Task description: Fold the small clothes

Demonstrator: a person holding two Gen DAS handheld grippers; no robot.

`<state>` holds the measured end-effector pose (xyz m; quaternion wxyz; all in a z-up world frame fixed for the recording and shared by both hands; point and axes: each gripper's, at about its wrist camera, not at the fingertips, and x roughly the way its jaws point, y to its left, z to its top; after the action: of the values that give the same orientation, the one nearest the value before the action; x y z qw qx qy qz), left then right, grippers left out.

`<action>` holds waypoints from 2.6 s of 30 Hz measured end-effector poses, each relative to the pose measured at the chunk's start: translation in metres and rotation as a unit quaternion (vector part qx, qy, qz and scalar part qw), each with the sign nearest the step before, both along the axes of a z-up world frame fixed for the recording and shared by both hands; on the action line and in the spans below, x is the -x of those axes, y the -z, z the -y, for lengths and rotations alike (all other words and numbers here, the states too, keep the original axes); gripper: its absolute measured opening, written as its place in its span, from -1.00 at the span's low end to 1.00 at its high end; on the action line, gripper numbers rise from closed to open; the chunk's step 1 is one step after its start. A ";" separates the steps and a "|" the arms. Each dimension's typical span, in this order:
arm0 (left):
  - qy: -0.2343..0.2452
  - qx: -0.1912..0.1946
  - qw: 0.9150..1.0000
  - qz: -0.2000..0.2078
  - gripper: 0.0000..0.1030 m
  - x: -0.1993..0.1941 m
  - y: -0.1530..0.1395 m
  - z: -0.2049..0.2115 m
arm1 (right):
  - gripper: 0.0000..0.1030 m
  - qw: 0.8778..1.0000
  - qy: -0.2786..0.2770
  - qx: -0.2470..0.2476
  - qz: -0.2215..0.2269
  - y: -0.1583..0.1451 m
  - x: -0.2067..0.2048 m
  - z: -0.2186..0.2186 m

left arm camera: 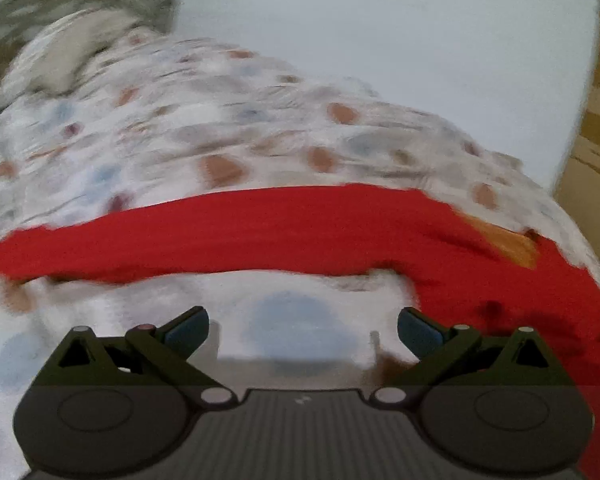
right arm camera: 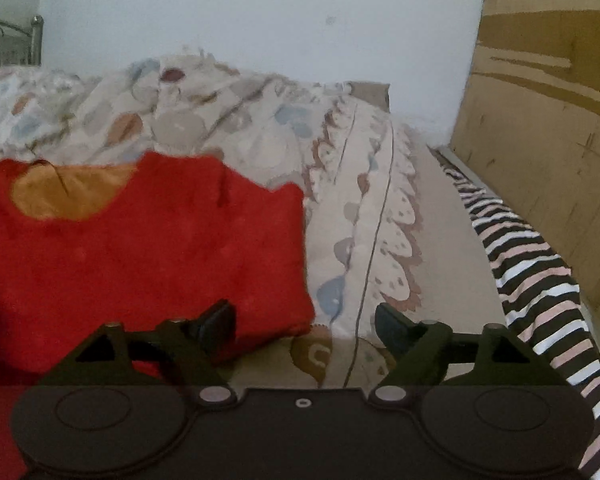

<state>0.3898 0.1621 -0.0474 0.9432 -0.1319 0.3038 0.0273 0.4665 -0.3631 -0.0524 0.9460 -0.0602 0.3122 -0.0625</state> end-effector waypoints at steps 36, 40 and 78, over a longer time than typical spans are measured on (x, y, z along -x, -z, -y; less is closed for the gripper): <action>-0.009 0.054 0.972 0.228 -0.79 -0.044 -0.102 -0.068 | 0.99 0.983 -0.143 -0.056 0.098 -0.065 0.182 -0.143; 0.099 0.034 0.966 0.235 -0.79 -0.049 -0.123 0.020 | 0.99 0.989 -0.079 -0.075 0.104 -0.067 0.184 -0.115; 0.172 -0.169 0.970 0.024 0.90 -0.014 0.008 0.097 | 0.60 0.975 -0.077 -0.207 0.001 -0.019 0.112 -0.083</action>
<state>0.4036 0.0654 -0.0559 0.9493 0.0828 0.2903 -0.0876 0.3543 -0.2805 -0.0337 0.9403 0.1134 0.3116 0.0761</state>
